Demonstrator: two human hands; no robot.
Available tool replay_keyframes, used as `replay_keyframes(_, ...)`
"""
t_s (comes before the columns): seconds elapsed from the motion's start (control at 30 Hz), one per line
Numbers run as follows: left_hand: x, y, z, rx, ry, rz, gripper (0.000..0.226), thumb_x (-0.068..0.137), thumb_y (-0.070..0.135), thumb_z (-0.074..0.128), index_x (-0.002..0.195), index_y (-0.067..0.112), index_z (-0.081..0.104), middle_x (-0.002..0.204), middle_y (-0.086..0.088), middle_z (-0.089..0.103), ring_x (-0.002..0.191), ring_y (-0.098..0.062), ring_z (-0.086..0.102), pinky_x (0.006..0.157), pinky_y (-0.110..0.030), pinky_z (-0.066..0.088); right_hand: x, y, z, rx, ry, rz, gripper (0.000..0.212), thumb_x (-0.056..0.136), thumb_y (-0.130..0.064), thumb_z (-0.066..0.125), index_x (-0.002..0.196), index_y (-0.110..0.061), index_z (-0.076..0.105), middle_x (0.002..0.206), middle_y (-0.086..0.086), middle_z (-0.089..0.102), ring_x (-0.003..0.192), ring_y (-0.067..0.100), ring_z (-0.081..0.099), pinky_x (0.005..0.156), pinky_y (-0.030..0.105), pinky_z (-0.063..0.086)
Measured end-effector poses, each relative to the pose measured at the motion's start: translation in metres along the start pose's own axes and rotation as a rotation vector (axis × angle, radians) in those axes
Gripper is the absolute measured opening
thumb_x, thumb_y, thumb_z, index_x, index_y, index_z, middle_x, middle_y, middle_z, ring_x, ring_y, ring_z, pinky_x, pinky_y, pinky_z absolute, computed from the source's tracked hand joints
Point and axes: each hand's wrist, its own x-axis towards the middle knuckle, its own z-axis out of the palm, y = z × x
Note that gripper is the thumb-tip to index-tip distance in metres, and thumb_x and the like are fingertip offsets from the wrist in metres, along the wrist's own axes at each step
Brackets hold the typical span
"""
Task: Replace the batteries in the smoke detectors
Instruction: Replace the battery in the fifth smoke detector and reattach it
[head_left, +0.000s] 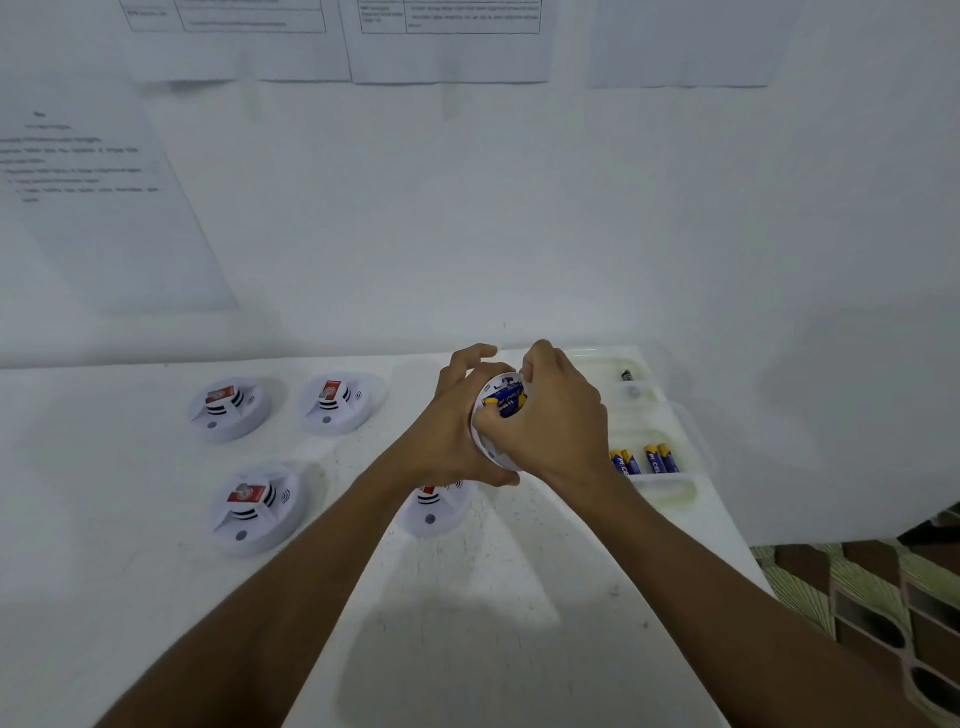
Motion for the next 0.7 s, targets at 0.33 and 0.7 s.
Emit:
replay_keyframes(0.33, 0.005, -0.012, 0.005, 0.055, -0.034, -0.064, 0.1, 0.039, 0.056, 0.086, 0.123, 0.06, 0.031, 0.148, 0.005, 0.019, 0.126, 0.006, 0.032, 0.102, -0.005, 0.031, -0.003, 0.021, -0.004, 0.094, 0.043, -0.112, 0.049, 0.074, -0.053, 0.074, 0.102, -0.024, 0.045, 0.092, -0.007, 0.061, 0.08, 0.012, 0.059, 0.066, 0.027, 0.051)
replay_keyframes(0.7, 0.016, -0.002, 0.012, 0.006, -0.047, -0.033, 0.102, 0.04, 0.055, 0.085, 0.121, 0.073, 0.025, 0.143, 0.018, 0.018, 0.138, -0.019, 0.032, 0.112, -0.04, 0.039, 0.006, 0.054, 0.003, 0.21, 0.101, -0.388, 0.033, 0.081, -0.041, 0.061, 0.105, -0.023, 0.074, 0.127, 0.003, 0.063, 0.114, 0.022, 0.056, 0.091, 0.045, 0.049)
